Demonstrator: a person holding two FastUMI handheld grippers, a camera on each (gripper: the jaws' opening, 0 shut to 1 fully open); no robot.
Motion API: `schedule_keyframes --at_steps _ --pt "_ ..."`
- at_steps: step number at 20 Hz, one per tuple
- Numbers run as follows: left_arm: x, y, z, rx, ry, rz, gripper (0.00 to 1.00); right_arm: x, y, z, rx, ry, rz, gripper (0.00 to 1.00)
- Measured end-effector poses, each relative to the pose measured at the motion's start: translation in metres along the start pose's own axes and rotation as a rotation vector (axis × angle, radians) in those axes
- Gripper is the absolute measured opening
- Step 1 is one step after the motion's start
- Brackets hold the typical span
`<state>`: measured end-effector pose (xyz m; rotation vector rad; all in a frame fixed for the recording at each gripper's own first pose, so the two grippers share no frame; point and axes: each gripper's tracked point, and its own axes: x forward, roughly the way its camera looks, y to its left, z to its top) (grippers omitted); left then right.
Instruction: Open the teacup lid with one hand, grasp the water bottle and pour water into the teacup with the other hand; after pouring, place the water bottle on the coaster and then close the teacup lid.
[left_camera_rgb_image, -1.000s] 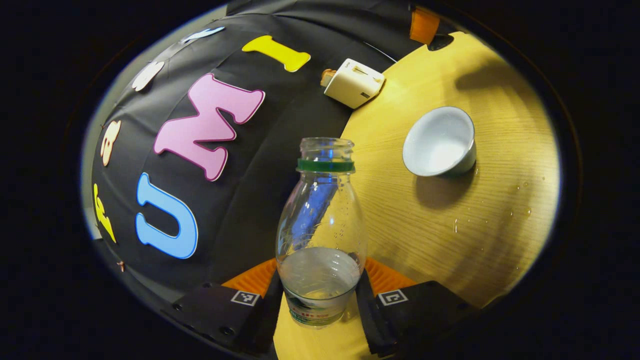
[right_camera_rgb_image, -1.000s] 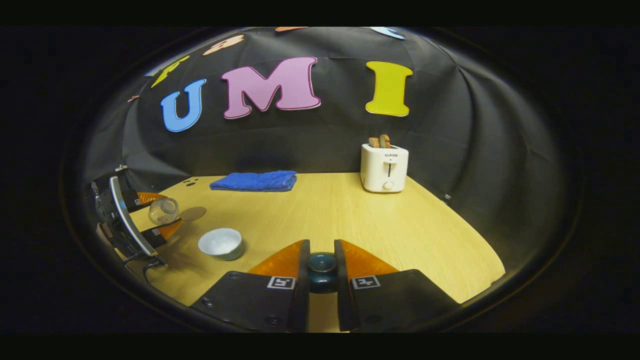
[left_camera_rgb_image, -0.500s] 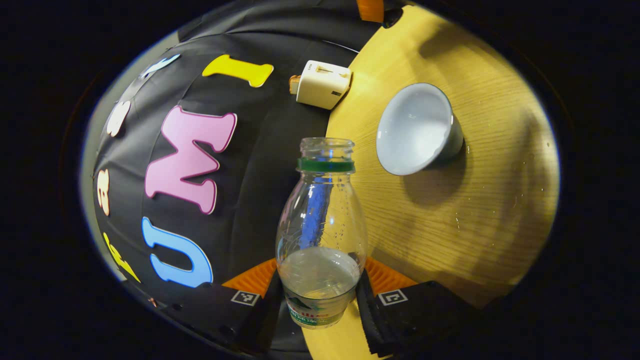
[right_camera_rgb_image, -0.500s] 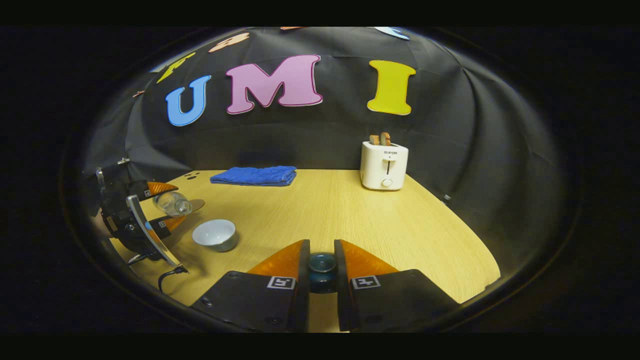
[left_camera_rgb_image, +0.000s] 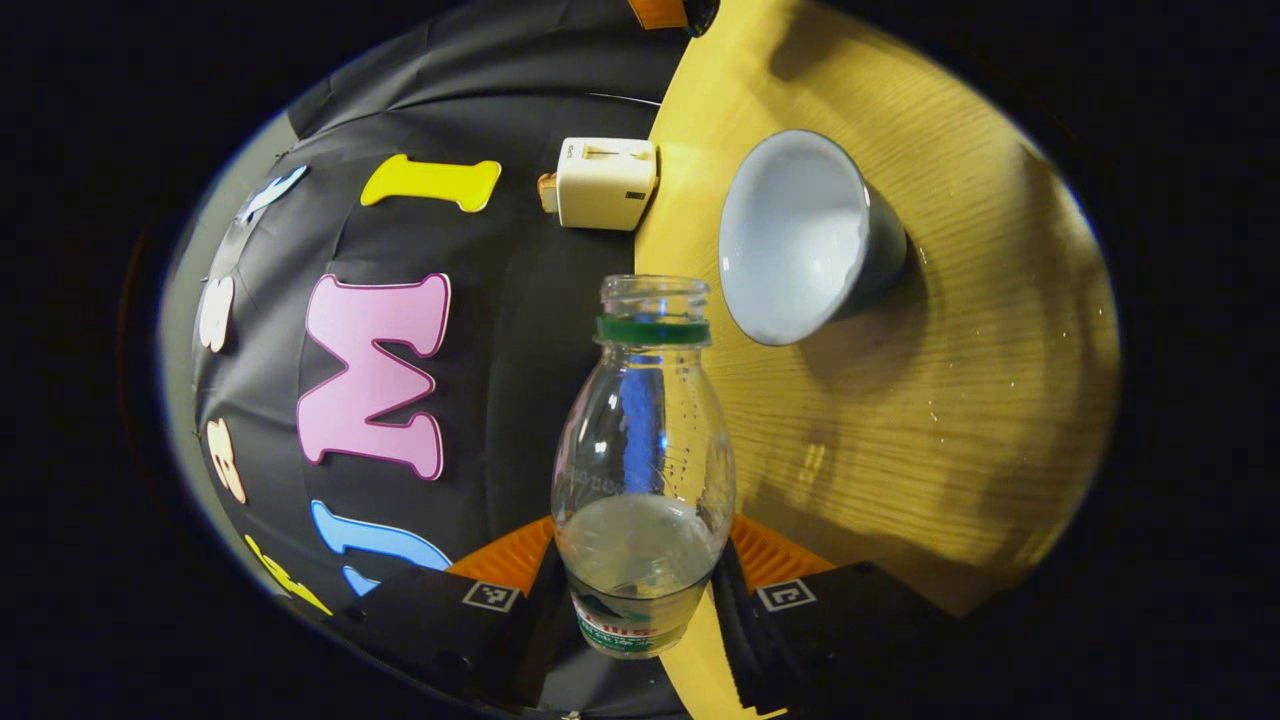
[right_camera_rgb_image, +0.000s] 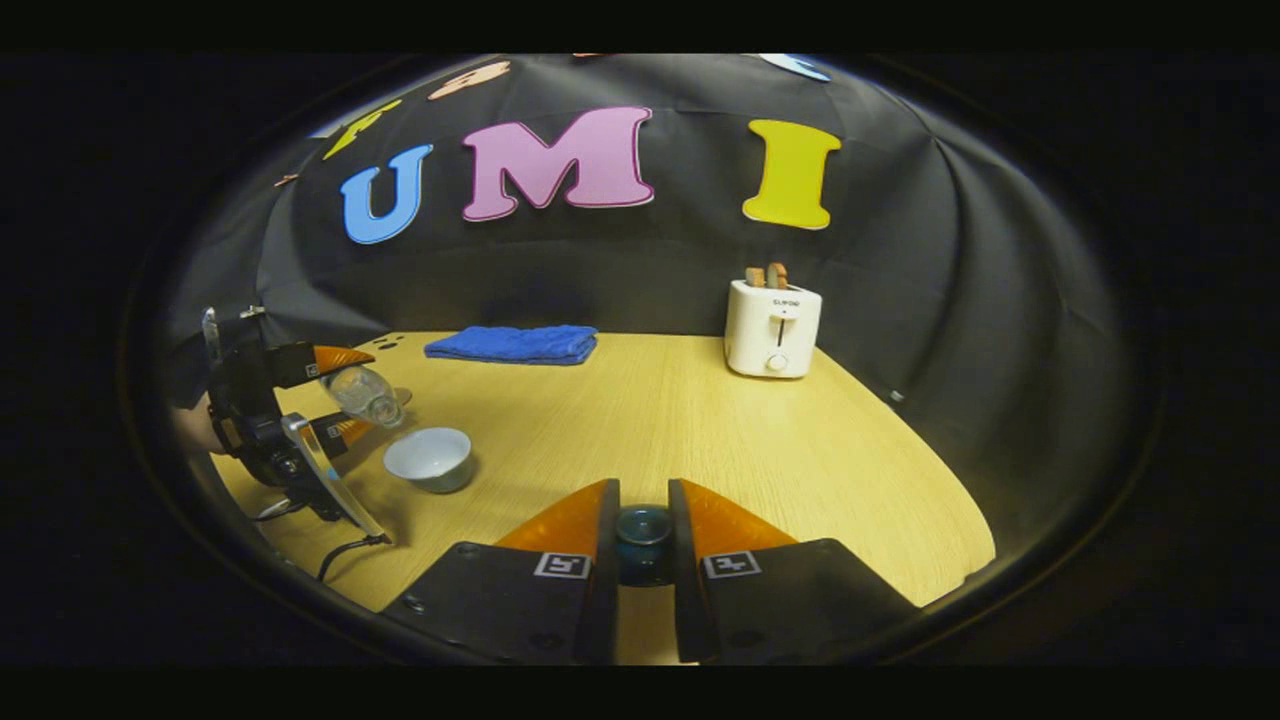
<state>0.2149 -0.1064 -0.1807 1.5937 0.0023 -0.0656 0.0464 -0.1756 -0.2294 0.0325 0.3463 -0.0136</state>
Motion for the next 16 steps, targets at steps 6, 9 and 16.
schedule_keyframes --at_steps 6,9,16 --pt "0.003 0.002 0.004 0.071 -0.035 0.012 0.71 -0.001 0.004 0.000 -0.004 0.001 0.011 0.26" --pt "0.006 0.002 0.010 0.119 -0.058 0.014 0.71 -0.002 0.007 -0.001 0.002 0.000 0.017 0.26" --pt "0.009 0.008 0.014 0.203 -0.091 0.029 0.71 -0.006 0.010 -0.004 0.000 0.005 0.027 0.31"
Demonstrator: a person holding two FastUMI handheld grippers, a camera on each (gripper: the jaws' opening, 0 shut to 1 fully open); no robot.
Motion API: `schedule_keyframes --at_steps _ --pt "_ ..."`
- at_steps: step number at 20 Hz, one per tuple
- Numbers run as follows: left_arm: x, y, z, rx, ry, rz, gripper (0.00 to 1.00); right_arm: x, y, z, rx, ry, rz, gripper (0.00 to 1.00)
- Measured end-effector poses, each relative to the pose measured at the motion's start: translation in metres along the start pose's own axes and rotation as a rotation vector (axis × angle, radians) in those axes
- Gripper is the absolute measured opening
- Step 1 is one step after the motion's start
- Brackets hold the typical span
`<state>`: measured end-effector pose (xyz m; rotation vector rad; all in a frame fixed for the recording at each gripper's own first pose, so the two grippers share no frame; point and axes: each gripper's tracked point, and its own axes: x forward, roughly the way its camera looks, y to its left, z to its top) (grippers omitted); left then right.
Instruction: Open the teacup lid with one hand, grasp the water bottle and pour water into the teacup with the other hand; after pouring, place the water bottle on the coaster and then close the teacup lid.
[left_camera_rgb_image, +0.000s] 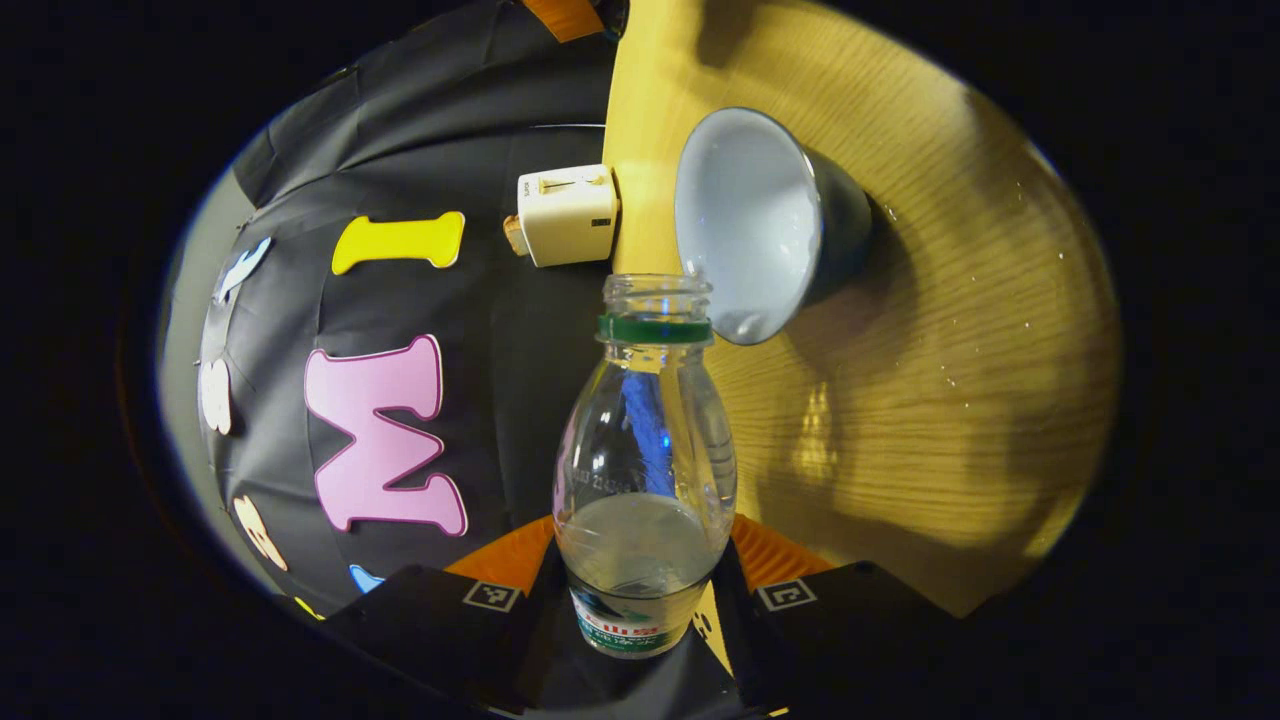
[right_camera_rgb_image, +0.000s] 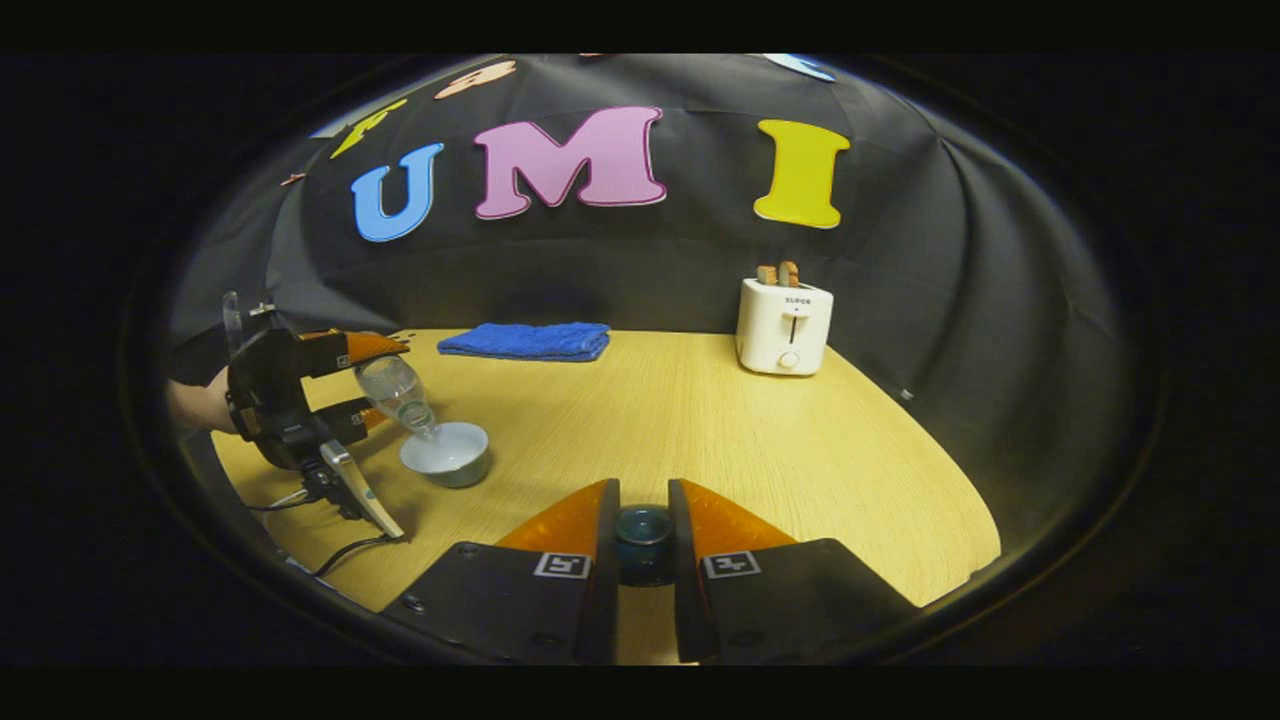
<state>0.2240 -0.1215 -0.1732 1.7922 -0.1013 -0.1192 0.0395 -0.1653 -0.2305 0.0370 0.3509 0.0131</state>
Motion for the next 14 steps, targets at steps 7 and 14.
schedule_keyframes --at_steps 7,14 --pt "0.002 0.008 0.002 0.050 -0.021 0.011 0.71 -0.003 0.006 -0.004 -0.012 0.009 0.007 0.21" --pt "0.003 0.016 0.000 0.105 -0.044 0.026 0.71 -0.007 0.014 -0.005 -0.025 0.010 0.027 0.26"
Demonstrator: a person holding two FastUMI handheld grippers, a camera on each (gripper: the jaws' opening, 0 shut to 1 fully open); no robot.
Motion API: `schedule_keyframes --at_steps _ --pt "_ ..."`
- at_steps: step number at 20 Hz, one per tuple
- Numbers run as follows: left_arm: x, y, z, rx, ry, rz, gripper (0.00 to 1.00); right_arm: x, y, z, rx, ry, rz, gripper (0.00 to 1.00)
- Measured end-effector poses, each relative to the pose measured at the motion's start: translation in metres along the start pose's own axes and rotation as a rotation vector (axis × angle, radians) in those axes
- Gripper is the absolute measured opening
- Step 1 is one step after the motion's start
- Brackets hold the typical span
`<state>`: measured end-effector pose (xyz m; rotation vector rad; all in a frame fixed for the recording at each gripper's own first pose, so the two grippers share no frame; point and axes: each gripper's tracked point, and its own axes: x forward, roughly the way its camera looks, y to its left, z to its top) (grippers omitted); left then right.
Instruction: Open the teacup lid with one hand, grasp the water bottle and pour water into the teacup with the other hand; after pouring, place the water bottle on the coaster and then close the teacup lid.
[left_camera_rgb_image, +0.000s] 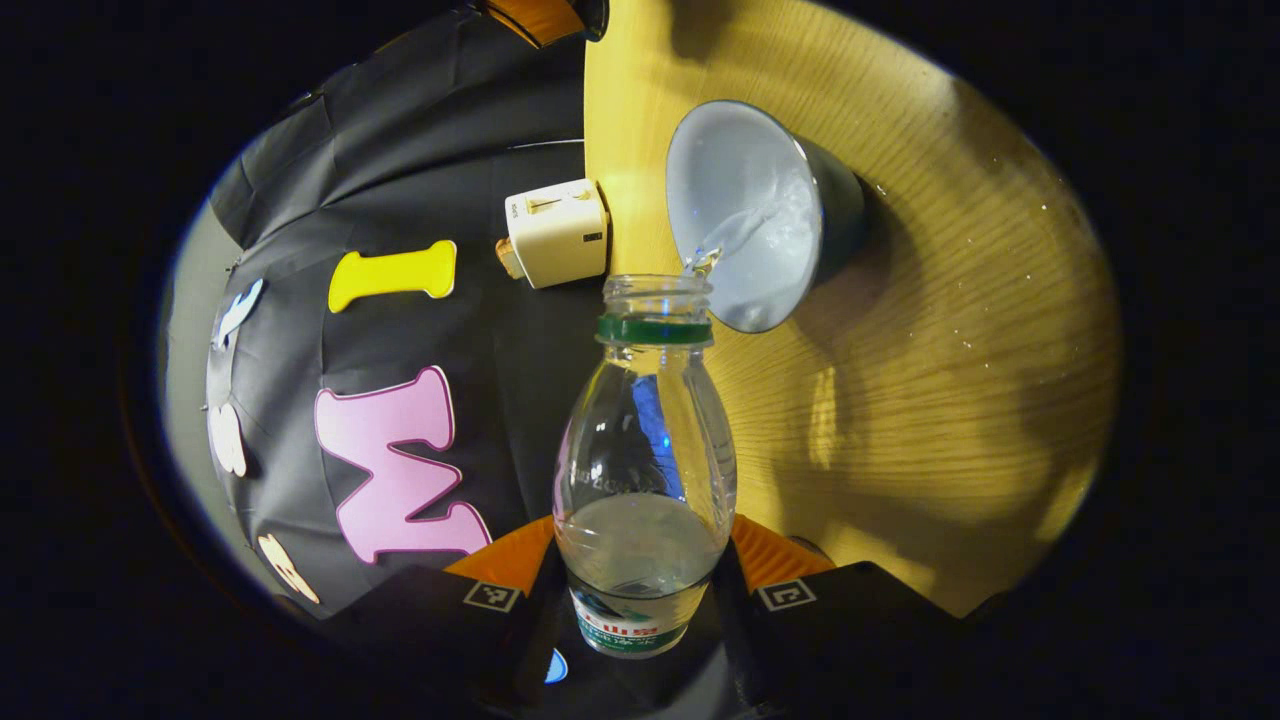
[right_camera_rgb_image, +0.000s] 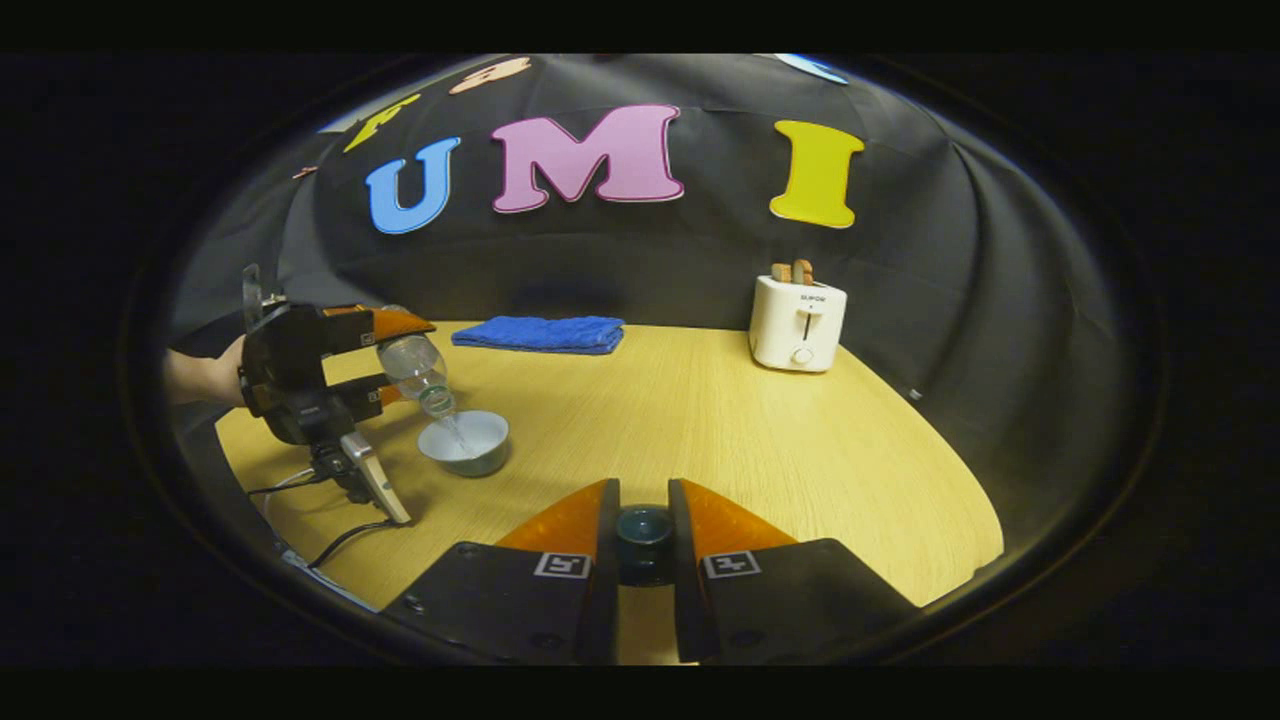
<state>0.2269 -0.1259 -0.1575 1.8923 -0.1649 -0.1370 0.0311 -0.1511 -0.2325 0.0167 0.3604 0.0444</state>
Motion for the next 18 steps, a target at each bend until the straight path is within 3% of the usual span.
schedule_keyframes --at_steps 2,3,5,6,11,13,14,17,18 --pt "0.001 0.004 0.002 0.016 -0.009 0.008 0.71 -0.001 0.002 0.001 0.001 -0.005 0.001 0.26" --pt "0.001 0.007 0.002 0.025 -0.015 0.011 0.71 -0.002 0.002 0.001 0.000 -0.004 0.001 0.31" --pt "0.003 0.011 0.004 0.045 -0.027 0.019 0.71 -0.003 0.002 0.001 0.000 -0.004 0.001 0.31" --pt "0.003 0.013 0.003 0.057 -0.032 0.020 0.71 -0.004 0.002 0.001 0.000 -0.004 0.000 0.26" --pt "0.006 0.017 0.002 0.102 -0.050 0.022 0.71 -0.009 0.000 0.001 0.011 -0.011 -0.012 0.26" --pt "0.007 0.019 0.004 0.113 -0.057 0.022 0.71 -0.010 0.001 -0.001 0.015 -0.009 -0.013 0.31" --pt "0.007 0.019 0.005 0.120 -0.061 0.022 0.71 -0.012 0.001 -0.002 0.017 -0.007 -0.012 0.26" --pt "0.007 0.024 0.005 0.145 -0.071 0.025 0.71 -0.015 0.003 -0.002 0.014 -0.008 -0.013 0.26" --pt "0.007 0.025 0.006 0.151 -0.078 0.027 0.71 -0.016 0.003 -0.002 0.014 -0.008 -0.013 0.31"
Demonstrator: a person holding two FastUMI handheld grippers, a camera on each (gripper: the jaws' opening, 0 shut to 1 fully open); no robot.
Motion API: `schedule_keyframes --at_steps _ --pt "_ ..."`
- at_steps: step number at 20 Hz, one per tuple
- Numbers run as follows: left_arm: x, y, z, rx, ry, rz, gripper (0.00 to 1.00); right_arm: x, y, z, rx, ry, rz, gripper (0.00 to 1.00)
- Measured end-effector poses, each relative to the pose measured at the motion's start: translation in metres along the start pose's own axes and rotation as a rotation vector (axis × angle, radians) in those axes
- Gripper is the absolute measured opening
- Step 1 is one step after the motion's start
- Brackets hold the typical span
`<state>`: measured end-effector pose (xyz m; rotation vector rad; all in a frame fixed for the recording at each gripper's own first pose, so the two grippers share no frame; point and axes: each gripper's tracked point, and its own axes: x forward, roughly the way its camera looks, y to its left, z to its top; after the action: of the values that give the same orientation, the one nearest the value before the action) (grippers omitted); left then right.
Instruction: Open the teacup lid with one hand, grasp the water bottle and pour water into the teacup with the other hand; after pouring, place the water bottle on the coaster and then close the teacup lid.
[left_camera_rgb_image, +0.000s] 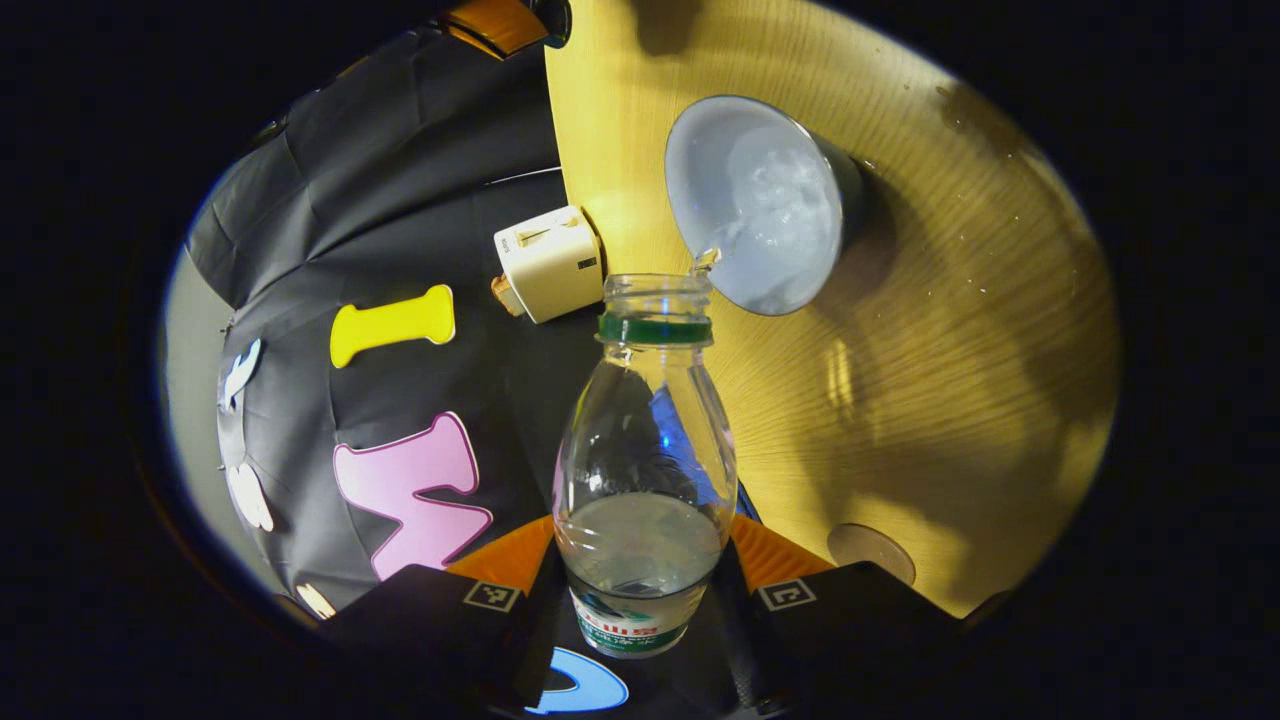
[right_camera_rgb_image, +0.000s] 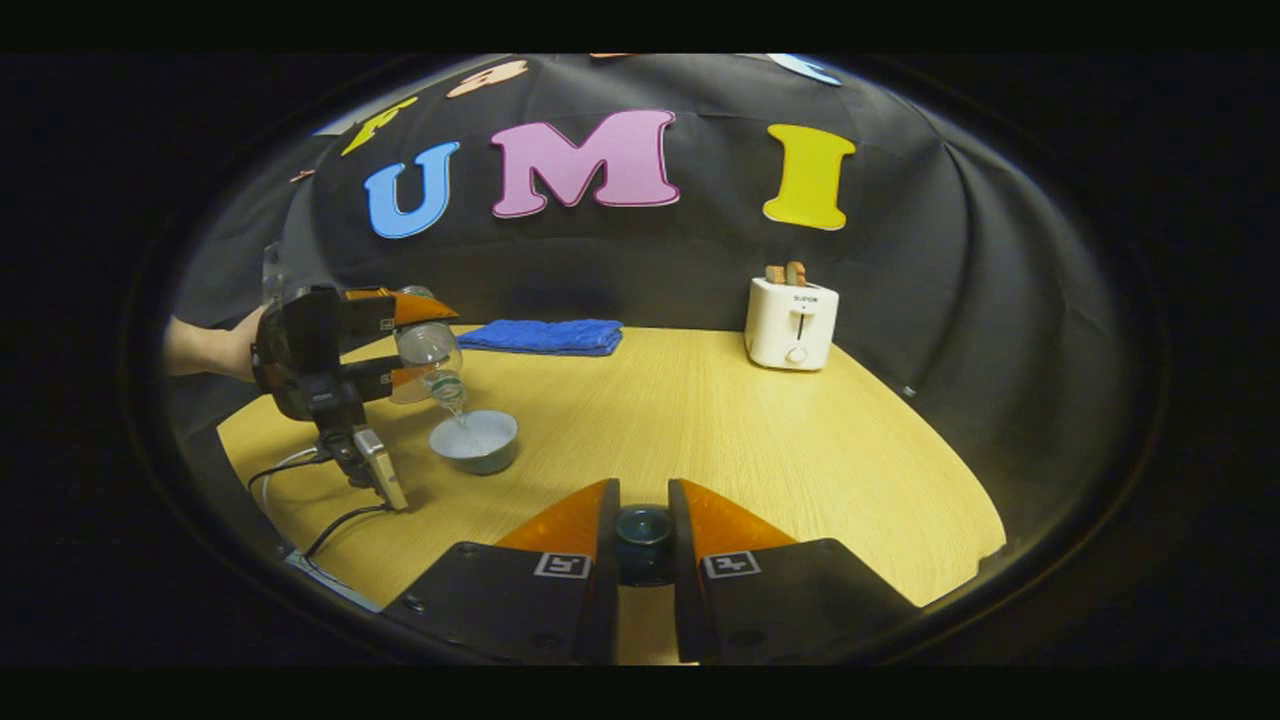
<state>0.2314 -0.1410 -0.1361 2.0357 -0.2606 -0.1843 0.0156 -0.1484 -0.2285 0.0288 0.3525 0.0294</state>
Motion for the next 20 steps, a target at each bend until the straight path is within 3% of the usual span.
schedule_keyframes --at_steps 1,2,4,6,12,20 --pt "0.000 0.002 0.000 0.009 -0.004 0.005 0.71 0.000 0.001 0.001 0.003 -0.001 0.000 0.26" --pt "0.002 0.006 0.000 0.015 -0.007 0.009 0.71 0.000 0.002 0.002 0.007 -0.003 0.000 0.31" --pt "0.000 0.011 -0.001 0.028 -0.010 0.012 0.71 -0.002 0.003 0.003 0.015 -0.006 -0.002 0.31" --pt "-0.001 0.013 -0.001 0.039 -0.012 0.013 0.71 -0.005 0.006 0.005 0.020 -0.010 -0.001 0.22" --pt "0.000 0.020 0.002 0.082 -0.032 0.014 0.71 -0.013 0.006 0.005 0.033 -0.011 -0.005 0.21" --pt "0.004 0.022 0.010 0.131 -0.047 0.001 0.71 -0.024 0.004 0.005 0.050 -0.014 -0.016 0.31"
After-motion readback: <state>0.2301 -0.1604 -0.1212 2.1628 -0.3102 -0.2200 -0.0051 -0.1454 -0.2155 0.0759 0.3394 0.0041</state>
